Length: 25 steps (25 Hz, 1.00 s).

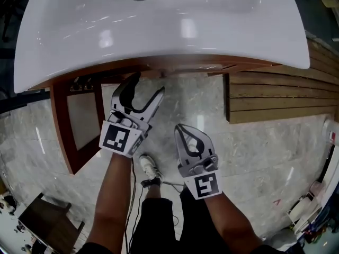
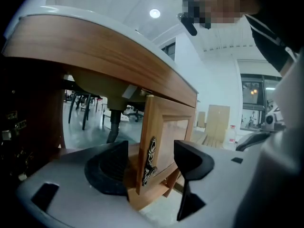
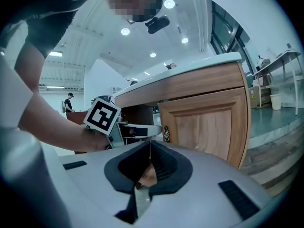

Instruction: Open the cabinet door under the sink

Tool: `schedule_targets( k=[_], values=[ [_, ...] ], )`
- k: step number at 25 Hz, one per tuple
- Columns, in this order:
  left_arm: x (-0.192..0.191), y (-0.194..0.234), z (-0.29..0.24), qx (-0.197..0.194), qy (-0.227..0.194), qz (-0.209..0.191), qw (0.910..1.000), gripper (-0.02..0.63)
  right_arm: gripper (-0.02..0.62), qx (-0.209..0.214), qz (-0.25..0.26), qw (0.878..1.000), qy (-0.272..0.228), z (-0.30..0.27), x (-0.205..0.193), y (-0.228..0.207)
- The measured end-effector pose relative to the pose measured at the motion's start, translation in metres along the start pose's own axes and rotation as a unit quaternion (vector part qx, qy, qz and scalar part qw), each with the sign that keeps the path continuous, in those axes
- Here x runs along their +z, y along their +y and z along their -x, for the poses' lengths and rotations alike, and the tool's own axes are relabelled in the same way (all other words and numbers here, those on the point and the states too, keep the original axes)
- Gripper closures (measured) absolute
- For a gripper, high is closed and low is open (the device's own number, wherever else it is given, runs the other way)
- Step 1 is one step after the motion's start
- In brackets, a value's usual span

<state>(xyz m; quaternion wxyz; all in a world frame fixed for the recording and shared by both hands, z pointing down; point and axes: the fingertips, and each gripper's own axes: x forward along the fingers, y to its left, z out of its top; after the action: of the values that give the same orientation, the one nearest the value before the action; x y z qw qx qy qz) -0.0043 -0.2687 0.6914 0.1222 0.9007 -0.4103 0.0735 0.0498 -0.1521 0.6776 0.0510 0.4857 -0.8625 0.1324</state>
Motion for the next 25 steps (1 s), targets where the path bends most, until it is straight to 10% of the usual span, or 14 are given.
schedule_targets(
  k=[17,25],
  values=[
    [0.021,-0.011,-0.060,-0.053,0.014,-0.049,0.9973,0.295,0.569,0.004,-0.010,1.000,-0.009,-0.014,0.000,-0.031],
    [0.024,-0.012,-0.051,-0.047,0.002,-0.009,0.9989,0.351,0.569,-0.024,-0.013,0.999,-0.027,-0.004,0.009,-0.044]
  ],
)
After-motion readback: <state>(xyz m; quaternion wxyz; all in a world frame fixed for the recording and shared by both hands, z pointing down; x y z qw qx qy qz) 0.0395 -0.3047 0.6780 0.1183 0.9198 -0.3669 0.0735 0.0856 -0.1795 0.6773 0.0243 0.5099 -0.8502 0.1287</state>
